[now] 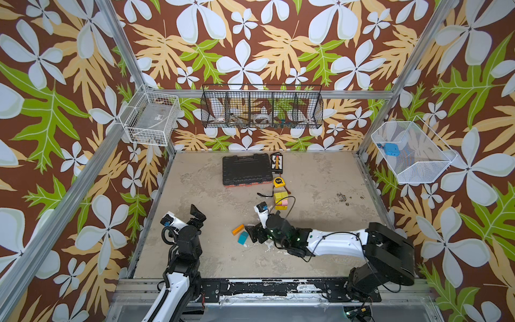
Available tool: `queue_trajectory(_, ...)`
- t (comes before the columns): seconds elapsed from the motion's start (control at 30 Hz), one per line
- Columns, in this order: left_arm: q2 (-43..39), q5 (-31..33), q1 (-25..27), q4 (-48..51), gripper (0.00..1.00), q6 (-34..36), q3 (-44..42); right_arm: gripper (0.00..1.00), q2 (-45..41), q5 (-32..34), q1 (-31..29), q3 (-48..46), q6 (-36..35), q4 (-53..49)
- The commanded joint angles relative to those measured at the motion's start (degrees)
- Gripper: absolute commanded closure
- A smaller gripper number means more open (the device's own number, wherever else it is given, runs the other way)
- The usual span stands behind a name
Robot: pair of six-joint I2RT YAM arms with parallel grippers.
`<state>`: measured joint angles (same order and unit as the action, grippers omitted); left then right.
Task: Build the wood block tower
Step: 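Move the open right gripper over the orange block beside the teal block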
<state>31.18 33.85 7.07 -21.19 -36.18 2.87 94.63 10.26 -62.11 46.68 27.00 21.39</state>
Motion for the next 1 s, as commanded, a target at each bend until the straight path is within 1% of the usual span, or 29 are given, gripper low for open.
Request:
queue_trajectory(0.0,-0.11,0.76,-0.22,-0.45,0.0,-2.93,0.25,0.13,4.27,-0.68,-0.08,2.63,0.78,-2.75)
queue_trajectory(0.2,1.94,0.72,-0.22,-1.4,0.0,-3.54,0.56,0.15,10.17,-2.27,-0.11,6.61,0.02,-4.33)
queue_trajectory(0.43,6.15,-2.44,-0.22,-3.38,0.0,-3.1,1.54,0.19,15.9,-2.93,-0.11,11.95,-0.36,-7.47)
queue_trajectory(0.7,10.12,-3.45,-0.23,-3.73,0.0,-3.37,2.92,0.21,19.03,-1.75,-0.09,16.12,-0.37,-10.4)
queue_trajectory(0.97,10.31,-3.78,-0.22,-4.09,0.0,-3.37,2.84,0.21,20.36,-1.03,-0.12,19.45,-0.64,-12.42)
